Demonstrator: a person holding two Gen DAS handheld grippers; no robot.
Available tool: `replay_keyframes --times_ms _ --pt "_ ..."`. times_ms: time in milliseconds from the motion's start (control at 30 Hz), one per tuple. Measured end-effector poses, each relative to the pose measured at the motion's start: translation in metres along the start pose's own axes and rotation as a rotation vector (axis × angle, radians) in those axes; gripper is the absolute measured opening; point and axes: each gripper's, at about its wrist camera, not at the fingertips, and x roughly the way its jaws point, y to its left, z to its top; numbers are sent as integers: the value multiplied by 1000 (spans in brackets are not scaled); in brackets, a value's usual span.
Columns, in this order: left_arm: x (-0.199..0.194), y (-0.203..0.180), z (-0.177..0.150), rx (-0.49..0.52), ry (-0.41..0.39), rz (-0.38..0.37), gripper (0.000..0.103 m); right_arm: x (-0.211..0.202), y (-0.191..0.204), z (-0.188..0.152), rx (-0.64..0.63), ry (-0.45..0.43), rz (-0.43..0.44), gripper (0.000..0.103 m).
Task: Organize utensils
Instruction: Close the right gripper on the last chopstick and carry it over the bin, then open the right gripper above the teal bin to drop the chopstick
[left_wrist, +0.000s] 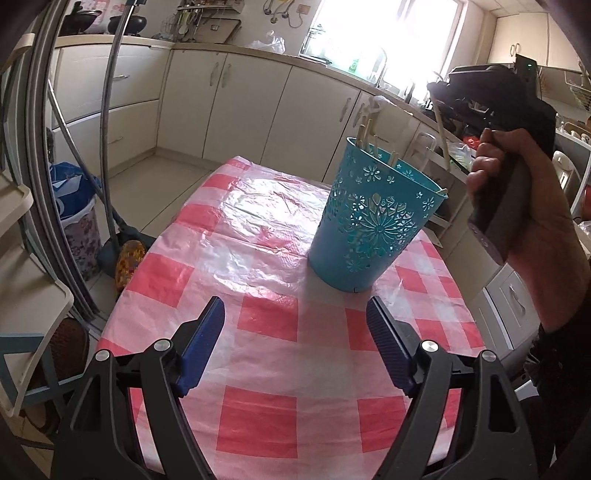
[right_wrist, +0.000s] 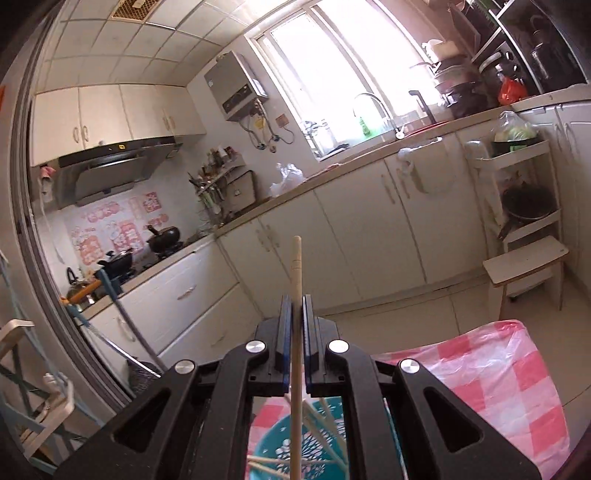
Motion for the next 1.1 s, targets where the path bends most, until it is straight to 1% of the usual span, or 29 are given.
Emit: replay_keyframes --times_ms 67,200,333,400,500,567,600,633,700,733,767,833,900,1000,1067,1100 --pt "1 4 0 -10 1 1 75 14 1 -8 -26 31 -39 6" --pt "4 8 1 -25 7 2 75 24 0 -25 -83 82 -75 7" --pt "4 9 1 -32 14 3 76 10 1 -40 -98 107 -62 7" --pt "2 9 2 -34 12 7 79 -2 5 -46 -122 116 -50 10" --pt "0 8 4 -31 17 17 85 -28 6 -59 -137 122 -42 22" --pt "-1 6 5 -26 25 30 87 -46 5 -69 -157 128 -52 31" --pt "-1 5 5 -22 31 35 89 -57 3 -76 -166 131 -69 35" --pt "-1 4 6 -17 42 44 89 -67 0 -82 -169 136 -86 42" --pt "-1 1 7 -6 56 55 92 -84 -8 -96 -160 162 -116 45" --pt "-2 -1 7 2 62 62 92 -91 -12 -103 -155 180 -129 48" --pt "-3 -4 7 14 66 71 93 -97 -16 -110 -150 203 -148 55" --pt "-7 -11 8 36 66 83 95 -108 -25 -124 -141 258 -201 60" --pt "-12 -17 8 54 64 88 95 -117 -33 -135 -123 309 -232 64" --pt "-20 -27 11 83 69 104 95 -131 -37 -144 -107 353 -271 71" --pt "-27 -32 14 97 63 119 95 -142 -36 -146 -99 364 -290 78" --pt "-30 -34 15 102 62 125 95 -146 -35 -146 -99 365 -295 79"
